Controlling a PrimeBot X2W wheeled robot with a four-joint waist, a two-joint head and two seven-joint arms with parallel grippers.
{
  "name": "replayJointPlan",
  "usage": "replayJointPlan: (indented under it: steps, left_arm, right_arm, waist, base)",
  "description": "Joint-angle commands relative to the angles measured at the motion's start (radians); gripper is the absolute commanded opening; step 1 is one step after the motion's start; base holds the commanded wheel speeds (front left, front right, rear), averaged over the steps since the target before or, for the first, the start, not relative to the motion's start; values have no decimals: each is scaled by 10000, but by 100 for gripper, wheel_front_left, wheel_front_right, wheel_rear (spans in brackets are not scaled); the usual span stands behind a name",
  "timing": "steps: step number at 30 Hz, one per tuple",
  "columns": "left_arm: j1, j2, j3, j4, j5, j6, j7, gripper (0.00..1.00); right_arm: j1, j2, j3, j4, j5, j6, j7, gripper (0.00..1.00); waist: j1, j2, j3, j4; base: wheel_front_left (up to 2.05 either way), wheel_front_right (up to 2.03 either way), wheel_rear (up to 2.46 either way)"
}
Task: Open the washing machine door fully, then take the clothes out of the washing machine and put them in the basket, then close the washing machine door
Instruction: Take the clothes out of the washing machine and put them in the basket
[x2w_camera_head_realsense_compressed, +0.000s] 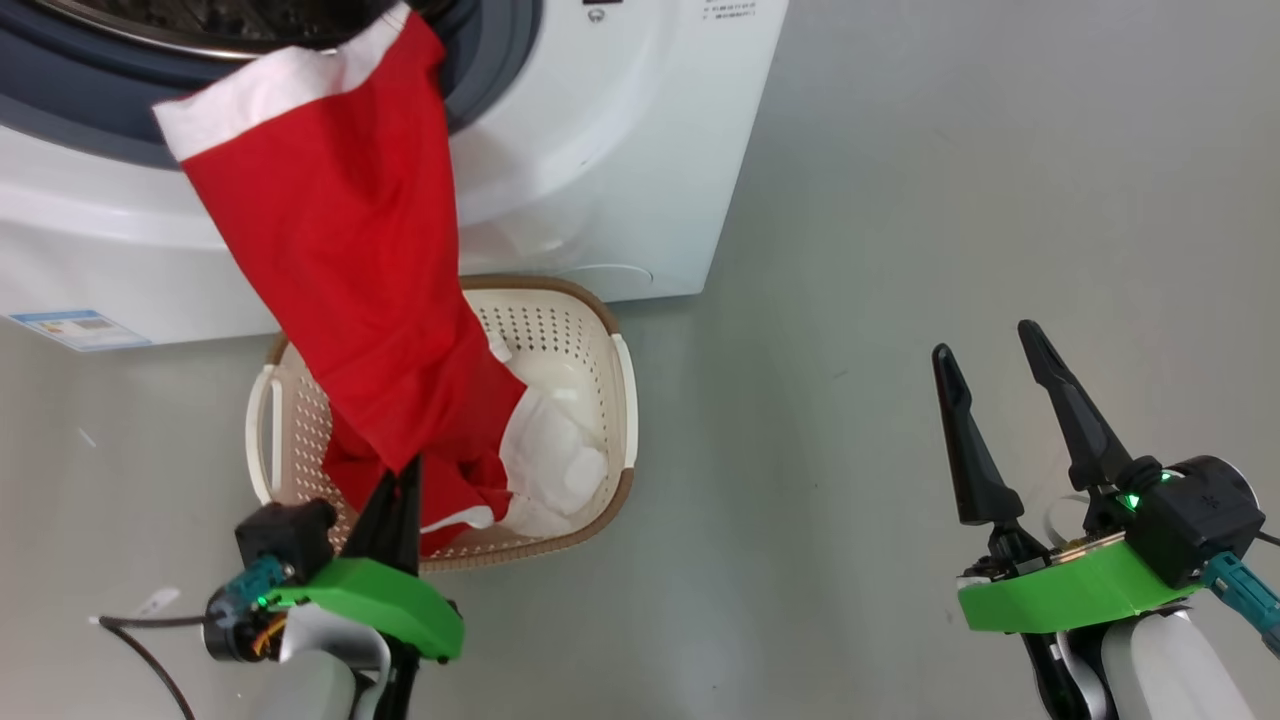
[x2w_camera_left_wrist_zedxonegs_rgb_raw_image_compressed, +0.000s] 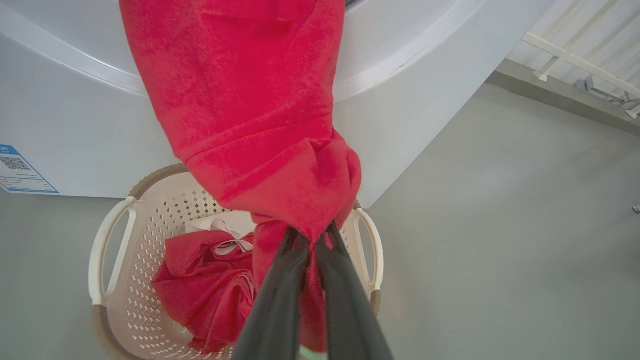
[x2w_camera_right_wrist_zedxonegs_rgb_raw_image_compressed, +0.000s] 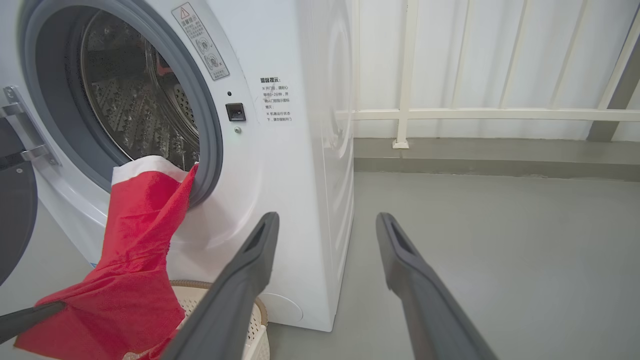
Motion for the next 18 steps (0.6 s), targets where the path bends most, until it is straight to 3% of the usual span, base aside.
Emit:
replayJointPlan:
  steps: [1,18]
  left_arm:
    - [-317,117,300,139,68,-66,-114,0]
    - [-2272,185,1131,2891,558,-235,-121,0]
  right_arm:
    - [-254,-58,221,-268,-40,62,-63,100]
    - [-776,-58,505,-231,152,62,-63,100]
  waist:
    - [0,0,223,-89]
    - [0,0,1507,-629]
  base:
    - [0,0,0]
    - [0,0,0]
